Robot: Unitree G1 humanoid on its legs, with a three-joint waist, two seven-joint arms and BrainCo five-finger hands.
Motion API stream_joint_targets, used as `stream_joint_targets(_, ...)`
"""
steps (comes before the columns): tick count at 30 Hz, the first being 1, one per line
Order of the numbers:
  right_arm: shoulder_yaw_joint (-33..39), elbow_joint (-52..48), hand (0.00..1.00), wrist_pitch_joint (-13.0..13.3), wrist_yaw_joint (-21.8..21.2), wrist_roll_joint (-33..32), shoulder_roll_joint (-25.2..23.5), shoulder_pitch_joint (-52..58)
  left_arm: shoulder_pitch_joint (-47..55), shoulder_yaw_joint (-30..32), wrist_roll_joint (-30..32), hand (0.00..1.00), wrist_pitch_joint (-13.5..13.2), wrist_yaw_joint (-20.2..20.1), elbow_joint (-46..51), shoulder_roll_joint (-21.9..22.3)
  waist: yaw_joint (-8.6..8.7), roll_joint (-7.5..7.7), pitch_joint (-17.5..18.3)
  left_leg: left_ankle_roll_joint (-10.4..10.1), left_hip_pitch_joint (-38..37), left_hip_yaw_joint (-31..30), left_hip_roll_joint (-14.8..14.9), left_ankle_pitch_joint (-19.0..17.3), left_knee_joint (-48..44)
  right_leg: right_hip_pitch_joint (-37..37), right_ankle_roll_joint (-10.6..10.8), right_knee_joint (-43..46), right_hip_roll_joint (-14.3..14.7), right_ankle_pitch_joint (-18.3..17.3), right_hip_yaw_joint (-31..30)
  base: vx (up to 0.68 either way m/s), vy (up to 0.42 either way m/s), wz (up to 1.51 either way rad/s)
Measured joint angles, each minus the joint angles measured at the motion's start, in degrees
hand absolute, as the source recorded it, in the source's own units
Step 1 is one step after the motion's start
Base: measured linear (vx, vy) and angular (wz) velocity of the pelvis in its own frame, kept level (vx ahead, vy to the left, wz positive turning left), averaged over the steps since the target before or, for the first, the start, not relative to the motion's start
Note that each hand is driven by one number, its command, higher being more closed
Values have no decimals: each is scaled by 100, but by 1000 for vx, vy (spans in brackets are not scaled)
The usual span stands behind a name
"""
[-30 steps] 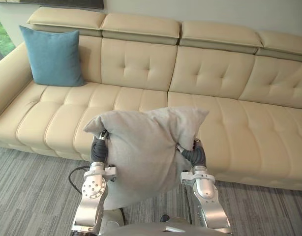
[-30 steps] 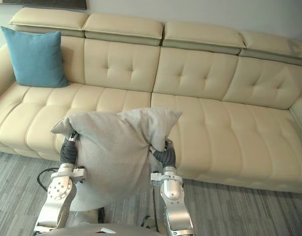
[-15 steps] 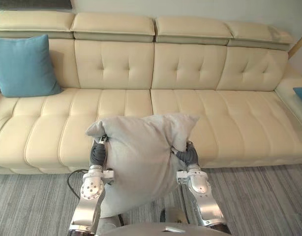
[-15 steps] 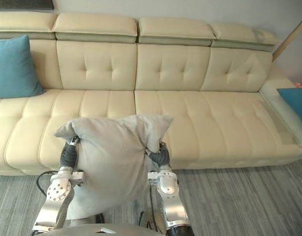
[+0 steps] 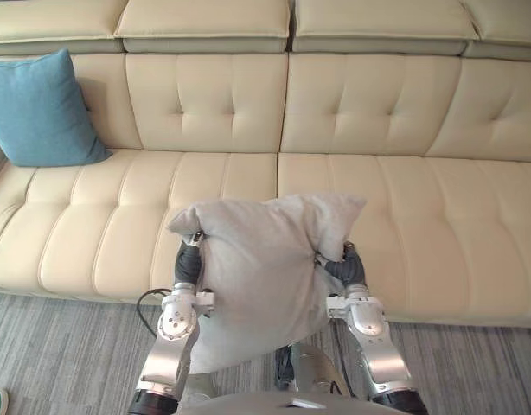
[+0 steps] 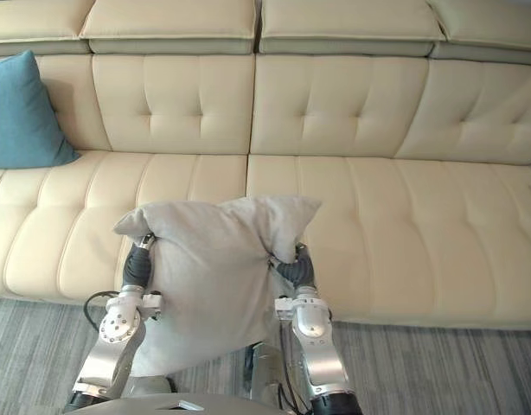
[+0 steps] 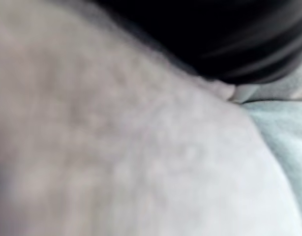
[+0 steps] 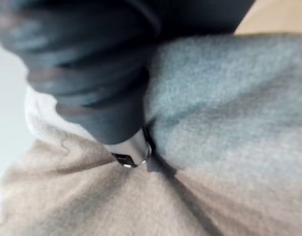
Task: Pick up cushions and gather them together orderly.
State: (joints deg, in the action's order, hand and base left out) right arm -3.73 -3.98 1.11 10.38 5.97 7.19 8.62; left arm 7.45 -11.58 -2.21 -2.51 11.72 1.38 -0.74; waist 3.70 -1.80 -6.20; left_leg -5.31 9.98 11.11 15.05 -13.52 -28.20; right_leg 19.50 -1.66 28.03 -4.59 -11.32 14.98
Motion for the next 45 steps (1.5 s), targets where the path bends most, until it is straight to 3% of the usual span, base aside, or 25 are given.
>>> stream_joint_targets(1,39,-217,100,-3,15,1,86,73,-9,-20,-2,100,2,-37,0,48,15,1,0,165,91,209,81,206,-408,-183,-30,-57,-16,-18,16,282,-87,25)
stream_joint_targets(2,60,-374,100,-2,36,2,99,114,-11,-13,-11,100,1,-65,0,90,-4,8,-2,193,281,307,170,229,-879,-414,-48,-193,-54,-29,-1,312,-55,17)
stream_joint_targets(4,106,-475,100,6,85,1,93,135,-29,-8,-25,100,-5,-96,3,135,-49,16,-1,247,455,498,144,-6,-1173,-830,-48,-460,-153,-30,-8,239,52,16)
stream_joint_targets(6,151,-442,100,14,84,0,69,137,-41,-5,-21,100,-25,-146,13,184,-190,-14,84,332,661,608,-3,-74,-458,-1001,-22,-565,-250,-30,-32,174,164,-3)
stream_joint_targets(7,158,-416,100,25,76,1,70,134,-34,-5,-18,100,-38,-166,14,185,-240,-97,132,381,593,602,-56,330,132,-1002,64,-559,-208,-47,-54,150,254,-42)
stream_joint_targets(8,154,-331,100,21,22,4,25,127,12,19,-7,100,-55,-185,15,122,-319,-167,236,83,518,544,-48,632,506,-1023,307,-585,-129,-159,-225,156,204,-28)
stream_joint_targets(9,151,-163,100,18,1,9,-192,158,44,30,4,100,-48,-192,9,-9,-284,-18,311,119,426,591,-236,661,693,-1037,401,-688,-230,-92,-342,204,269,-19)
stream_joint_targets(13,117,169,100,16,-117,54,-350,186,258,44,10,100,-47,-201,20,-115,-283,78,349,188,-176,682,-486,711,1265,-1462,409,-1174,-264,308,-669,104,142,-5)
stream_joint_targets(21,20,292,100,15,-169,69,-397,183,373,147,14,100,-41,-250,26,-142,-245,171,430,172,-662,938,-543,867,1874,-1727,378,-1850,-114,893,-1148,16,41,-29)
stream_joint_targets(29,-64,294,100,11,-102,117,-447,-38,193,275,16,100,-41,-174,40,-160,-278,266,448,210,-335,1154,-598,913,1748,-1315,422,-1992,-170,1002,-1467,-80,10,-19)
stream_joint_targets(32,-99,293,100,-1,118,123,-450,-487,-271,329,17,100,-40,45,41,-165,-282,217,353,245,97,1322,-406,813,1268,-986,516,-2010,-96,1096,-1673,-132,-36,-41)
stream_joint_targets(37,-275,71,100,-3,763,125,-447,-1605,-1520,483,97,100,-43,581,248,-348,-334,60,61,163,1111,1653,232,418,110,86,556,-1529,199,1056,-1899,-258,-72,-60)
stream_joint_targets(40,-274,24,100,-19,1191,122,-442,-2258,-2293,483,129,100,-44,930,144,-390,-315,10,-60,175,1563,1603,291,441,-110,664,585,-1088,208,1013,-1919,-214,-38,-7)
stream_joint_targets(45,-163,25,100,-134,2302,401,-468,-4267,-4774,703,130,100,-39,1639,-970,-879,-369,-99,-320,207,2536,1380,158,818,42,1692,492,-726,64,1081,-1713,-171,-59,28)
